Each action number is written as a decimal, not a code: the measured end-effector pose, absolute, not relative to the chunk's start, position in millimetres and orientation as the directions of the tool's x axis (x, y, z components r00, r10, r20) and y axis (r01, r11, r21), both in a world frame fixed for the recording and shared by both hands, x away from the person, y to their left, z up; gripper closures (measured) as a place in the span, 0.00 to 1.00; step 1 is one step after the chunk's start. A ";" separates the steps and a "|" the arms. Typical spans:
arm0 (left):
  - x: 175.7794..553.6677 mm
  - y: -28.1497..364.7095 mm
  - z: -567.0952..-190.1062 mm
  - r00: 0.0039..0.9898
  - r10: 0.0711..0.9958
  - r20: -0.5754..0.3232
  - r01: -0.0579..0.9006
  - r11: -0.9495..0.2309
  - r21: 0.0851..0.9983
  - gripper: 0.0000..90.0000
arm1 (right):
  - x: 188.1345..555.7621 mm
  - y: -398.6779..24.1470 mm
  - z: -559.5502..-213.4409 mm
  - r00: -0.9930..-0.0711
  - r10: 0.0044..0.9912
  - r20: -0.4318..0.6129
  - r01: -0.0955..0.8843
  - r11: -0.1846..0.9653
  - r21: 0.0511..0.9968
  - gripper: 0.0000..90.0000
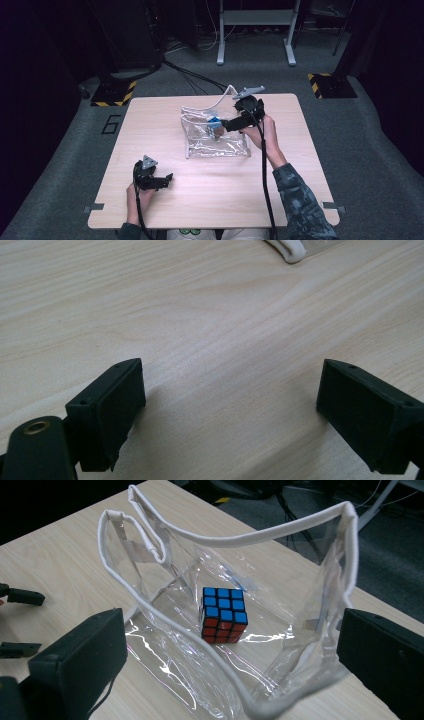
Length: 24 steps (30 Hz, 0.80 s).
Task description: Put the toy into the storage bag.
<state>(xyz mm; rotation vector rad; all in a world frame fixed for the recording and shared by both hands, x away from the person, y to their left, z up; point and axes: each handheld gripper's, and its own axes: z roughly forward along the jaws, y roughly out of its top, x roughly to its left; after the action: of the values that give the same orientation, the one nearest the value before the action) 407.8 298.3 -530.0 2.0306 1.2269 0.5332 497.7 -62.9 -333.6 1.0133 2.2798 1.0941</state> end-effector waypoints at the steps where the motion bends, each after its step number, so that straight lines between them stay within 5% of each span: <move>1: 407.8 298.4 -530.0 0.468 0.883 -0.005 0.598 -0.312 0.738 0.13 | 495.2 -65.6 -333.4 -0.654 0.754 -0.062 0.424 0.433 0.795 0.00; 24: 407.8 298.4 -529.9 0.467 0.884 -0.005 0.599 -0.312 0.737 0.13 | 442.0 -108.5 -372.2 -0.629 0.773 -0.084 0.412 0.422 0.807 0.00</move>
<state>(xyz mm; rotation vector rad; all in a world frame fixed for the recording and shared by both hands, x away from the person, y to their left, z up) 407.8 298.4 -529.9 2.0330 1.2288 0.5345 442.0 -108.5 -372.2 1.0044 2.2344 1.0860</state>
